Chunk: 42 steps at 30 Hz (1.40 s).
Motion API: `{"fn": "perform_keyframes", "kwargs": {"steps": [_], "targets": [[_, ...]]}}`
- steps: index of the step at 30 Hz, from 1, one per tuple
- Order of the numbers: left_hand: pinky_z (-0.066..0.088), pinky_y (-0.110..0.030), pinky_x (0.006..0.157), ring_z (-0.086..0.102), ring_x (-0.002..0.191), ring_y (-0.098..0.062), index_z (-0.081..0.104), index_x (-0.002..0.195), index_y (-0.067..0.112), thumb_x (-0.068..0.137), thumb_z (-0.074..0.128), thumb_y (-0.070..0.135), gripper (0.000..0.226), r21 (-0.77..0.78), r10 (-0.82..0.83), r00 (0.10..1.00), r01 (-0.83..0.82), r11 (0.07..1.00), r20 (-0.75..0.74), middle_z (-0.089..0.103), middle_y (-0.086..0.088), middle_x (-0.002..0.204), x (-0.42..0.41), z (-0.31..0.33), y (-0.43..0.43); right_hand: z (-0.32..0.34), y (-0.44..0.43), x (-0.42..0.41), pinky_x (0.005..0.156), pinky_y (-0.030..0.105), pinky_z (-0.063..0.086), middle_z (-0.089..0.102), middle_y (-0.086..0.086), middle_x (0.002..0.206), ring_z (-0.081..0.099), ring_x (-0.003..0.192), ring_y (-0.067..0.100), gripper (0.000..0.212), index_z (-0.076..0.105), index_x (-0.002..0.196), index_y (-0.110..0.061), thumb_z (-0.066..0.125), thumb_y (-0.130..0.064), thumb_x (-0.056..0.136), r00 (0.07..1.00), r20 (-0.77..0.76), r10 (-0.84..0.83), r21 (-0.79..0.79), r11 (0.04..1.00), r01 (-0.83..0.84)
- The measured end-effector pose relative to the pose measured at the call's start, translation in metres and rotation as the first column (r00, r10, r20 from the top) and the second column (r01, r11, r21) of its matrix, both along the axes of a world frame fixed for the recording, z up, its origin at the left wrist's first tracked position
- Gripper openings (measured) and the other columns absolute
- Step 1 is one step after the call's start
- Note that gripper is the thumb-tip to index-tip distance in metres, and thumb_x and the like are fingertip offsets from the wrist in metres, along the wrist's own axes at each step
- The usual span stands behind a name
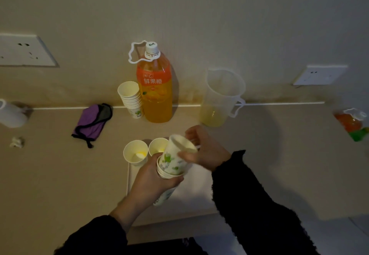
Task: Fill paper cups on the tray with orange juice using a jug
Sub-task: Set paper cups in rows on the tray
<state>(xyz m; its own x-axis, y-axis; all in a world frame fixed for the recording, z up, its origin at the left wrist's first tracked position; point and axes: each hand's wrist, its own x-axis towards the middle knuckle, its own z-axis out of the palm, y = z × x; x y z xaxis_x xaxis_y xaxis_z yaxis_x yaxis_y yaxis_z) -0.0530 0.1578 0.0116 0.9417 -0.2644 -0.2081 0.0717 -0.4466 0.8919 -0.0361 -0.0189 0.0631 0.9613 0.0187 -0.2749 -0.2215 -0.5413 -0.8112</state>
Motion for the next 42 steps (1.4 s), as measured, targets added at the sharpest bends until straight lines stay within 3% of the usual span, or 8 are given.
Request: {"fn": "perform_keyframes", "kwargs": {"steps": [3,6,11,17,28,33,38,42], "targets": [[0.043,-0.012,0.068,0.061,0.086,0.002,0.055,0.108,0.027,0.048,0.079,0.046,0.068,0.053,0.037,0.999,-0.038,0.998,0.004,0.066,0.013,0.095,-0.001,-0.006,0.006,0.006,-0.022,0.011,0.084,0.033,0.052,0.053,-0.008,0.101,0.058,0.093,0.015,0.07,0.041,0.113,-0.026,0.075,-0.046,0.055,0.987,0.047,-0.152,0.107,0.983,0.146],[0.041,-0.005,0.064,0.058,0.082,0.004,0.052,0.1,0.031,0.055,0.088,0.031,0.058,0.095,0.07,0.997,-0.073,0.993,0.033,0.063,0.014,0.089,-0.005,-0.008,0.012,-0.001,-0.041,0.02,0.091,0.04,0.05,0.054,-0.003,0.111,0.059,0.1,0.021,0.073,0.043,0.124,-0.021,0.08,-0.04,0.064,0.968,0.096,-0.232,-0.026,0.972,0.235],[0.04,-0.004,0.064,0.057,0.083,0.01,0.051,0.098,0.037,0.059,0.088,0.021,0.057,0.094,0.102,0.994,-0.106,0.99,0.049,0.062,0.018,0.092,-0.01,-0.01,0.017,-0.044,-0.037,0.025,0.1,0.032,0.039,0.043,0.005,0.14,0.047,0.124,0.024,0.086,0.034,0.141,-0.015,0.081,-0.029,0.07,0.995,-0.034,-0.093,-0.282,0.956,0.08],[0.042,-0.004,0.068,0.057,0.087,0.012,0.052,0.101,0.034,0.052,0.091,0.024,0.063,0.048,0.117,0.993,-0.119,0.992,0.031,0.065,0.014,0.095,-0.012,-0.01,0.018,-0.079,-0.015,0.018,0.101,0.033,0.037,0.036,0.007,0.145,0.047,0.125,0.029,0.087,0.03,0.143,-0.014,0.078,-0.034,0.074,0.999,-0.047,0.022,-0.432,0.901,-0.04],[0.045,-0.007,0.069,0.057,0.09,0.011,0.05,0.098,0.042,0.057,0.09,0.023,0.061,0.051,0.136,0.99,-0.137,0.989,0.033,0.06,0.032,0.097,-0.012,-0.007,0.024,-0.083,-0.005,0.028,0.088,0.027,0.035,0.035,0.003,0.146,0.049,0.122,0.025,0.081,0.031,0.143,-0.015,0.075,-0.034,0.078,0.999,-0.001,0.035,-0.446,0.894,-0.031],[0.044,-0.006,0.068,0.057,0.09,0.011,0.049,0.099,0.044,0.045,0.081,0.048,0.063,0.052,0.134,0.991,-0.135,0.989,0.019,0.058,0.036,0.098,-0.011,-0.006,0.026,-0.083,-0.004,0.028,0.08,0.024,0.033,0.037,0.001,0.143,0.051,0.117,0.024,0.078,0.036,0.14,-0.017,0.076,-0.034,0.076,0.999,-0.003,0.036,-0.45,0.893,-0.033],[0.046,-0.012,0.067,0.056,0.091,0.011,0.049,0.1,0.045,0.043,0.078,0.051,0.065,0.056,0.139,0.99,-0.14,0.989,0.015,0.064,0.022,0.095,-0.01,-0.007,0.027,-0.085,-0.006,0.028,0.084,0.021,0.031,0.036,0.004,0.145,0.049,0.121,0.025,0.082,0.034,0.142,-0.014,0.078,-0.03,0.075,0.999,0.002,0.044,-0.441,0.897,-0.039],[0.044,-0.01,0.068,0.056,0.093,0.011,0.049,0.107,0.041,0.039,0.073,0.059,0.074,0.049,0.131,0.991,-0.131,0.99,0.016,0.064,0.02,0.099,-0.009,-0.008,0.027,-0.085,-0.008,0.027,0.099,0.025,0.031,0.027,0.004,0.151,0.04,0.132,0.023,0.103,0.024,0.147,-0.014,0.084,-0.034,0.067,0.999,-0.038,0.034,-0.416,0.908,-0.047]]}}
